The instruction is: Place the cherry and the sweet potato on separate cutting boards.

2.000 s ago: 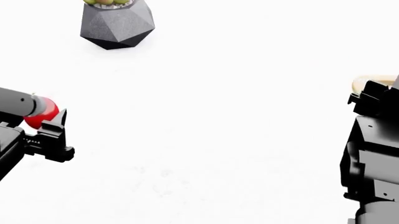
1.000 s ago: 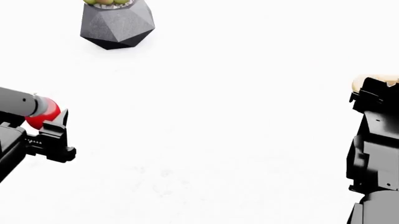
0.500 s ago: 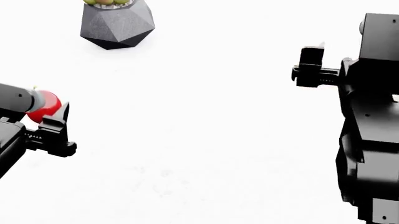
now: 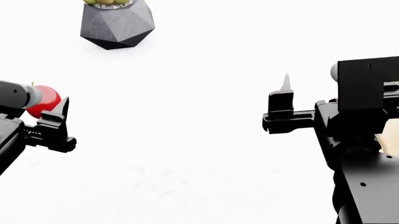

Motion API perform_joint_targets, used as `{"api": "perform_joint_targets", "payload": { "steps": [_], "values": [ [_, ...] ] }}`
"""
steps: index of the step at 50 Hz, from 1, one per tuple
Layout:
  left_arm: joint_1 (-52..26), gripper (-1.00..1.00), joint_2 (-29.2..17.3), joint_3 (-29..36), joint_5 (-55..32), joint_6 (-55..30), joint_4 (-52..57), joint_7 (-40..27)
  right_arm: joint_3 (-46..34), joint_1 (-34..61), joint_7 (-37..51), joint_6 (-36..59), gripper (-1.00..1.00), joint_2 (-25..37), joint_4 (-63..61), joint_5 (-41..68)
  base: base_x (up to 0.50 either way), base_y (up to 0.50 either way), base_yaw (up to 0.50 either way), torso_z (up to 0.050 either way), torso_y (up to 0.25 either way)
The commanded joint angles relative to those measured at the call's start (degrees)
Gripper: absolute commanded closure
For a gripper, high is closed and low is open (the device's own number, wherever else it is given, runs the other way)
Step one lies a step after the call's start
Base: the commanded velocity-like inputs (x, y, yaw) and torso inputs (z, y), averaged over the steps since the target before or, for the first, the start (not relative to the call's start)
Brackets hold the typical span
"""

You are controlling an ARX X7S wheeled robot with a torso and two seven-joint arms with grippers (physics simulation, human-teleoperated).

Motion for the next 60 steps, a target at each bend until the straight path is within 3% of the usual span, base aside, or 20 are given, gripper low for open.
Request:
{"api": "perform_joint_targets", "payload": {
  "steps": [1,22,60],
  "values": [
    [-0.5,1.00,0.2,0.2,-0.7,-0.1,-0.2,-0.5,0.5,-2.3,-0.4,1.6,-1.00,0.6,-4.3,1.1,0.00,0.00,0.00,0.000,0.000],
    [-0.7,1.00,-0.6,-0.3,-1.6,-0.8,0.5,-0.8,0.9,-2.5,-0.2,2.4,-1.00,0.4,-4.3,2.1,-0.10,0.19,0.00,0.000,0.000],
    [-0.6,1.00,-0.5,0.0,-1.3,-0.6,0.3,-0.9,0.0,-2.6,0.0,2.5,-1.00,0.8,-4.9,2.9,-0.16,0.50,0.00,0.000,0.000]
  ]
}}
